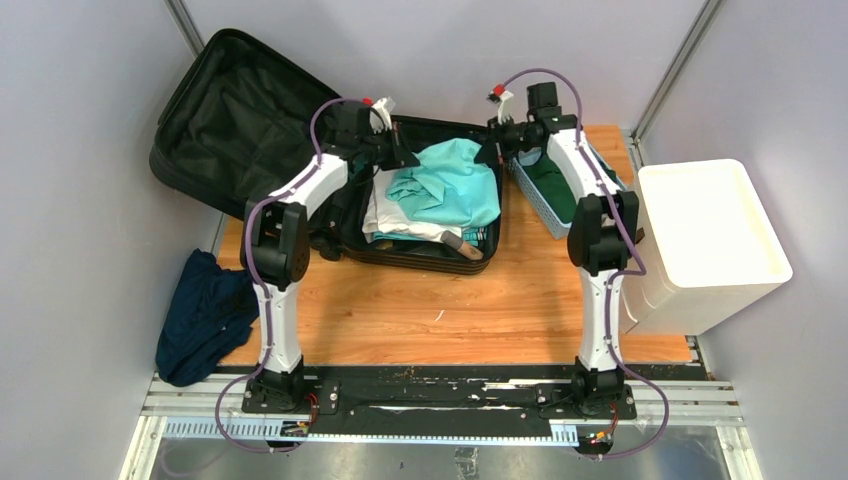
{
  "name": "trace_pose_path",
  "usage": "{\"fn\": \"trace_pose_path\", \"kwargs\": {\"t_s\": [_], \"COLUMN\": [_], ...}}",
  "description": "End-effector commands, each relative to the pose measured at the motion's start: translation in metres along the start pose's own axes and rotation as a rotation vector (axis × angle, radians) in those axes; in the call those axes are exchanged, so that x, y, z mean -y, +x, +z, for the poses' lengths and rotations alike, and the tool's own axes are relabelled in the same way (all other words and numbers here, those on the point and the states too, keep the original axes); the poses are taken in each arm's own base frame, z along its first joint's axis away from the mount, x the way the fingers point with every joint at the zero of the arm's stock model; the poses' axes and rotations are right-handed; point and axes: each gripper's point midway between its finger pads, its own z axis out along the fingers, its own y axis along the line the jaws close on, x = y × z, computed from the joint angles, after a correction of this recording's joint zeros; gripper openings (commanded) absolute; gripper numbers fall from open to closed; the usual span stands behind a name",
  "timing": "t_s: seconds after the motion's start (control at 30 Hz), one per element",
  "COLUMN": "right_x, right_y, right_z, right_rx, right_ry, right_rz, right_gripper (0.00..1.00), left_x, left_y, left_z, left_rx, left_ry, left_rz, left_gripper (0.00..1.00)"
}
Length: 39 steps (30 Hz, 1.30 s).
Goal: Open, take out, and arrange the luggage
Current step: Pick up the clothes from the luggage.
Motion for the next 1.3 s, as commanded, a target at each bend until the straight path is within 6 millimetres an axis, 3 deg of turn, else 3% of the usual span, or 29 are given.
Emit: {"fn": "trace_pose_path", "kwargs": {"t_s": [0.0, 0.1, 0.13, 0.33, 0.47, 0.6, 0.73, 0.83, 0.97, 1.27], "right_x": [0.011, 0.019, 0.020, 0.003, -0.018, -0.058, -0.120, -0.147, -0.150, -0.127], "right_y": [0.014, 0.023, 0.024, 0.000, -0.022, -0.025, 0.005, 0.045, 0.081, 0.105], "right_z": [0.008, 0.012, 0.010, -0.009, -0.029, -0.037, -0.035, -0.020, 0.008, 0.038], "right_rx": [-0.100, -0.136, -0.140, -0.114, -0.075, -0.020, 0.002, -0.076, -0.218, -0.332], "right_ry": [0.120, 0.157, 0.163, 0.145, 0.115, -0.039, -0.350, -0.470, -0.478, -0.396], "right_rz": [-0.055, -0.067, -0.073, -0.213, -0.381, -0.528, -0.629, -0.722, -0.766, -0.787], "right_gripper": [0.01, 0.03, 0.08, 0.52, 0.67, 0.71, 0.74, 0.75, 0.74, 0.70], "left_x": [-0.019, -0.027, -0.029, -0.028, -0.017, -0.002, 0.015, 0.025, 0.041, 0.066], "left_y": [0.028, 0.037, 0.037, 0.027, 0.016, 0.005, -0.007, -0.016, -0.026, -0.044], "left_z": [0.000, 0.001, 0.001, -0.002, -0.009, -0.014, -0.021, -0.026, -0.032, -0.048], "left_rx": [-0.081, -0.097, -0.097, -0.085, -0.066, -0.041, -0.005, 0.017, 0.039, 0.081], "left_ry": [-0.065, -0.092, -0.100, -0.119, -0.103, -0.056, -0.010, 0.011, 0.057, 0.115], "left_rz": [-0.100, -0.122, -0.123, -0.109, -0.088, -0.081, -0.082, -0.085, -0.108, -0.124], "left_gripper": [0.00, 0.00, 0.00, 0.08, 0.07, 0.00, 0.00, 0.00, 0.00, 0.00]}}
